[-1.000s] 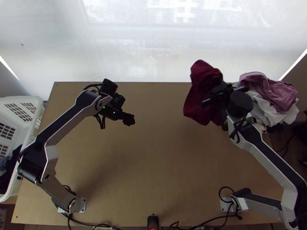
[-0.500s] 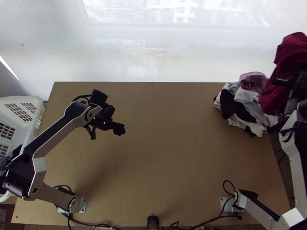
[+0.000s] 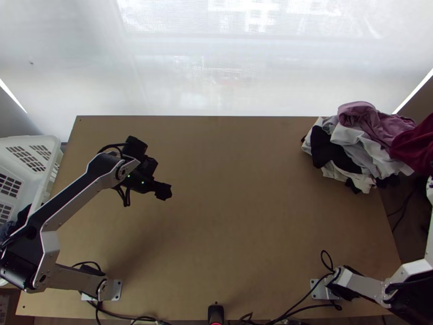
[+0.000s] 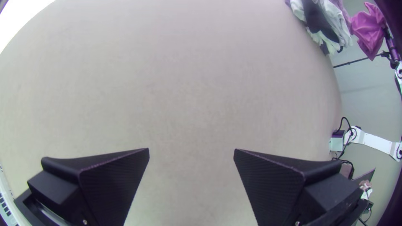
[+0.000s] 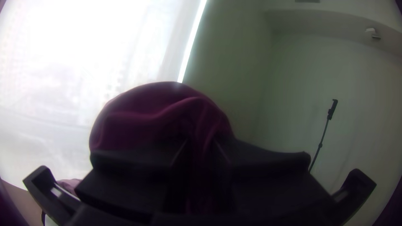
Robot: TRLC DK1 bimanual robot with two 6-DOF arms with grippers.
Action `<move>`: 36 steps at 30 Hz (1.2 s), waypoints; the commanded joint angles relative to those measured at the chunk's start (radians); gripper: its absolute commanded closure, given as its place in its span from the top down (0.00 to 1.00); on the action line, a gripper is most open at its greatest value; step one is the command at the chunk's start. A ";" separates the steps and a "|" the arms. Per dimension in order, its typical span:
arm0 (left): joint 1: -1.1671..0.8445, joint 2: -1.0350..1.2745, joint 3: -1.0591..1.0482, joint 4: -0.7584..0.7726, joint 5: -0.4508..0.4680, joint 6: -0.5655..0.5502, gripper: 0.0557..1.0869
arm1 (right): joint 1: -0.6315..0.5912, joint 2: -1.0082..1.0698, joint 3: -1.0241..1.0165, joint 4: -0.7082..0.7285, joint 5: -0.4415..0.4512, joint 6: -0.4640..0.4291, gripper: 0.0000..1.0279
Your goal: Fold the t-shirt
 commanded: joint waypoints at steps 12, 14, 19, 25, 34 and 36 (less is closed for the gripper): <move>0.101 -0.079 -0.109 0.006 0.002 0.025 0.95 | 0.261 0.337 0.125 0.024 0.054 0.027 0.03; 0.105 -0.085 -0.119 0.011 0.002 0.025 0.95 | 0.288 0.349 0.114 0.024 0.063 0.028 0.03; 0.112 -0.091 -0.138 0.015 0.002 0.025 0.95 | 0.345 0.383 0.091 0.024 0.082 0.031 0.03; 0.112 -0.096 -0.138 0.017 0.003 0.025 0.95 | 0.385 0.398 -0.007 0.024 0.085 0.036 0.03; 0.112 -0.113 -0.144 0.026 0.003 0.012 0.95 | 0.417 0.299 -0.227 0.020 0.080 0.036 0.66; 0.112 -0.133 -0.144 0.034 0.003 0.006 0.95 | 0.422 0.263 -0.244 0.009 0.077 0.036 0.91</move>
